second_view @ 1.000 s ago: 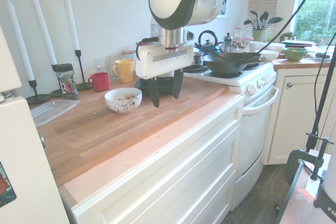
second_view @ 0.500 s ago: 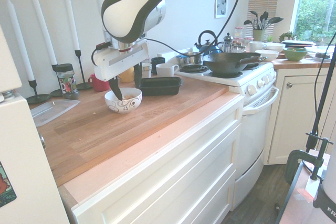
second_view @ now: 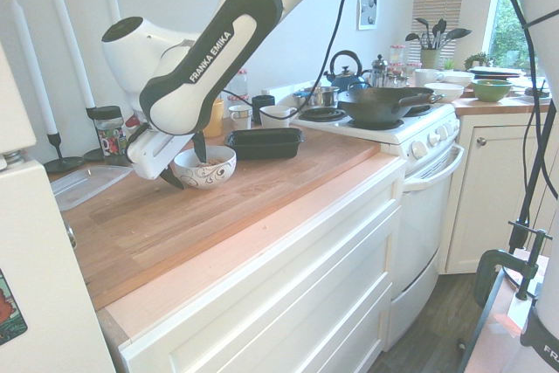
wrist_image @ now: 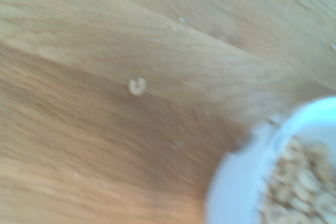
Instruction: Pour the cereal into the box
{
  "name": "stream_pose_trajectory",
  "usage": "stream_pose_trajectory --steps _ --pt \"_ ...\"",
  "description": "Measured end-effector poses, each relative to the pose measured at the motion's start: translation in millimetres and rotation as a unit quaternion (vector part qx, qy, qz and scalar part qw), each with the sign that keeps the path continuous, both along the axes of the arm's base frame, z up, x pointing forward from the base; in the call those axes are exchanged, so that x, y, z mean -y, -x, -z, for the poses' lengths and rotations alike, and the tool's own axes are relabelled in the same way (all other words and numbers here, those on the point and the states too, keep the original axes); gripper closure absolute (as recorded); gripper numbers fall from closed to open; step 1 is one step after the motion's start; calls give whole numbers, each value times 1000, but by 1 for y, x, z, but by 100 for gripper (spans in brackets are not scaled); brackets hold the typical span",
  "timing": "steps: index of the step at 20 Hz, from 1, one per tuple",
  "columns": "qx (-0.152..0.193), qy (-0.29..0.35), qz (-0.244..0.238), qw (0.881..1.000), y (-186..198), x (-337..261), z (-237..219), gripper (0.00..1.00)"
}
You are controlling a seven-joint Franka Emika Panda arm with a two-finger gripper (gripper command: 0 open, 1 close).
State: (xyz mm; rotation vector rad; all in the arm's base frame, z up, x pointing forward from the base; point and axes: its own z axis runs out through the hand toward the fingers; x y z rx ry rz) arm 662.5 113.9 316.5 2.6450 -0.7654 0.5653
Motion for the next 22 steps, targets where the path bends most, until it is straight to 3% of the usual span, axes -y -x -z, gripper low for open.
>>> stream_pose_trajectory --steps 1,2,22 --pt "2 4 -1 1000 -5 2 2 0" --pt "3 7 1 1000 -8 5 3 100" --pt "2 16 6 1000 -15 18 13 100"
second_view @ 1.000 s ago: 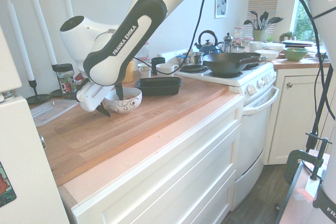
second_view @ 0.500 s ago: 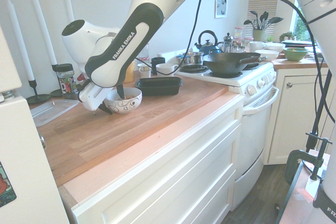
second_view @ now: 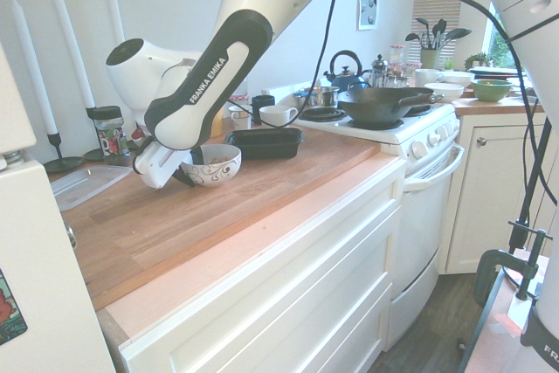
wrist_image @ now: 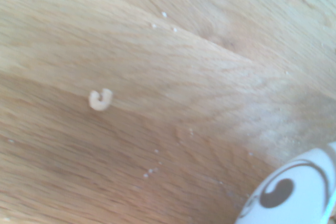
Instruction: Pour the cereal into the box
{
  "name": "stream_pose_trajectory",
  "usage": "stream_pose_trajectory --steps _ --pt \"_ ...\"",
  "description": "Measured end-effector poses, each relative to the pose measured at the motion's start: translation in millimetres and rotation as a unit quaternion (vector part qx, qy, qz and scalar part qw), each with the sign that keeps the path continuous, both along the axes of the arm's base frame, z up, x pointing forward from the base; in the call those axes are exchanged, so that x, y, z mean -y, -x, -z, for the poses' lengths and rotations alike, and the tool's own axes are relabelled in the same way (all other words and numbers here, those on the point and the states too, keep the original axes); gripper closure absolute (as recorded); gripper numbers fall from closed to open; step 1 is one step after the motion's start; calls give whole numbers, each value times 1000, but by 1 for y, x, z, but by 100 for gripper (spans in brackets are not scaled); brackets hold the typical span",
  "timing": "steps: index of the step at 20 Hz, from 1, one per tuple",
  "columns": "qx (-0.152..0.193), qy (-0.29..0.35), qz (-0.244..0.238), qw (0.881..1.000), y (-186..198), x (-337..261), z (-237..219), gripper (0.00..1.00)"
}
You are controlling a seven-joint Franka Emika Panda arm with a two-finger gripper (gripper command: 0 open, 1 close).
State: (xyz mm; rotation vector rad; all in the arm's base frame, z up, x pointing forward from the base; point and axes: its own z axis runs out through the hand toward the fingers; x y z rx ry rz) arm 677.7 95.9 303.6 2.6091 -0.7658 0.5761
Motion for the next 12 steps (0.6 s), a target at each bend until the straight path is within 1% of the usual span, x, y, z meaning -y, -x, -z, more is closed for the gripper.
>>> stream_pose_trajectory --steps 12 --pt "0 3 8 1000 5 23 3 100"
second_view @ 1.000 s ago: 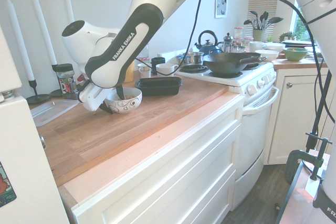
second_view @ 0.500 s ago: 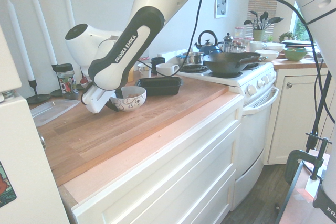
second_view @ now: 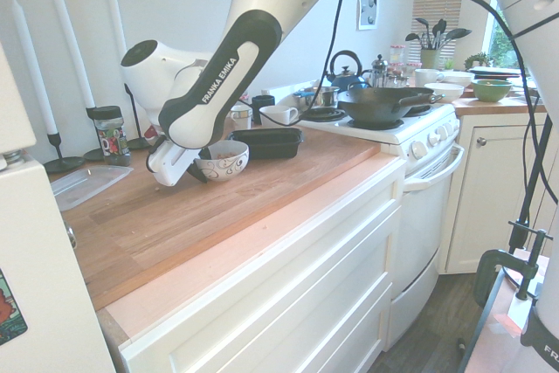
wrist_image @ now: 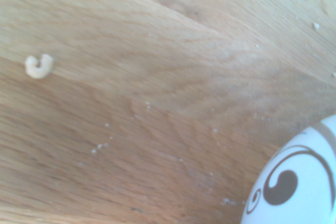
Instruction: Pour the cereal into the box
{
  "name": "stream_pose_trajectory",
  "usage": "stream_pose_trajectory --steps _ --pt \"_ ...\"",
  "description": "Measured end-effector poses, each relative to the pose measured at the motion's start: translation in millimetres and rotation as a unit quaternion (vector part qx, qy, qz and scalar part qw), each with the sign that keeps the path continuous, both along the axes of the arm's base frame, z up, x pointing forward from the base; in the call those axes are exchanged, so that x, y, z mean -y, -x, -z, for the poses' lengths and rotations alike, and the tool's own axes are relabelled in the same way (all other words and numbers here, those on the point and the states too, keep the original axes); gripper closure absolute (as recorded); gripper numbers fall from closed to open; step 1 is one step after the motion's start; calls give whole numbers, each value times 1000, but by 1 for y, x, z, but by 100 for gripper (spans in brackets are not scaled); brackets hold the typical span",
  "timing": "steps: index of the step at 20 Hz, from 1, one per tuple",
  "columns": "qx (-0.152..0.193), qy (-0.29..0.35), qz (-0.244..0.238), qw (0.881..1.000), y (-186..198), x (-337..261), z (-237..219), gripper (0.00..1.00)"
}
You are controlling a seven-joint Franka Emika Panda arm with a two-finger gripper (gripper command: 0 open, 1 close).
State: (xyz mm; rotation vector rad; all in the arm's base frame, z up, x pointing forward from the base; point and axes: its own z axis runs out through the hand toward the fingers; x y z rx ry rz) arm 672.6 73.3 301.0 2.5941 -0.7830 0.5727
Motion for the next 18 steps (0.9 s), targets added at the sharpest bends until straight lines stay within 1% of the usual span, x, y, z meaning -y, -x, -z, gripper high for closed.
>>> stream_pose_trajectory --steps 8,15,18 --pt "3 -3 8 1000 0 2 -6 100" --pt "30 -45 21 998 8 -13 -57 100" --pt "39 -51 25 998 11 -14 -77 100"
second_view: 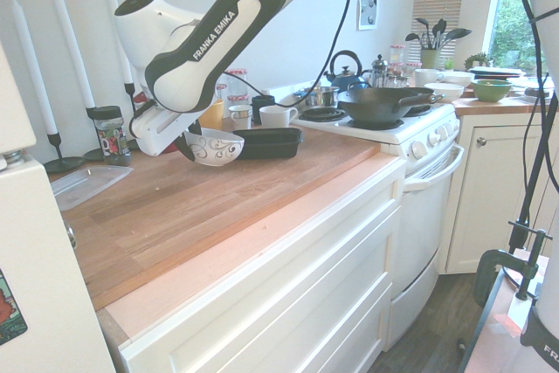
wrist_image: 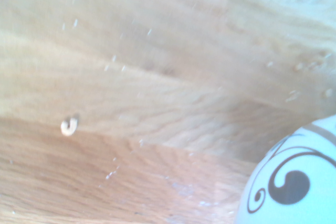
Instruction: Pour the cereal into the box
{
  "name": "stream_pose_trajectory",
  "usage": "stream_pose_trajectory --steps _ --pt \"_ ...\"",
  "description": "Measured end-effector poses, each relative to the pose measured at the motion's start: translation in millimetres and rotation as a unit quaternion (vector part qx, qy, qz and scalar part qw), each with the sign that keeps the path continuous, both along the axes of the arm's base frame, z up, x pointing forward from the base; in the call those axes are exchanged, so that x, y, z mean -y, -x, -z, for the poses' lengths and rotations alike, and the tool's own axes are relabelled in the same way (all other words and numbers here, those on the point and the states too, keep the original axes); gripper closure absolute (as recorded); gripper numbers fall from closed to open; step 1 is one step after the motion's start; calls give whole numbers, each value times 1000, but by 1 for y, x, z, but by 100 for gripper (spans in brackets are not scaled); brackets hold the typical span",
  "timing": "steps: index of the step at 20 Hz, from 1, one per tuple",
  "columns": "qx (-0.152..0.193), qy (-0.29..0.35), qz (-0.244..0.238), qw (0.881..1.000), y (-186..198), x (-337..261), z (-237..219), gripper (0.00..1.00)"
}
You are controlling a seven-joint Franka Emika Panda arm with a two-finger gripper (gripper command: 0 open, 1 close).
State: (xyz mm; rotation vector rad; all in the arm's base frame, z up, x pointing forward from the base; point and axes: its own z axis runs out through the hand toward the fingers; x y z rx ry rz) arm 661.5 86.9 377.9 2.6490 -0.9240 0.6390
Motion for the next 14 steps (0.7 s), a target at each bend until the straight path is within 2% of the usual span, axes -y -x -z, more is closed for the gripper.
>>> stream_pose_trajectory --steps 5,14 --pt "9 -25 13 1000 3 10 -31 100" --pt "11 -111 50 992 -6 85 -84 100"
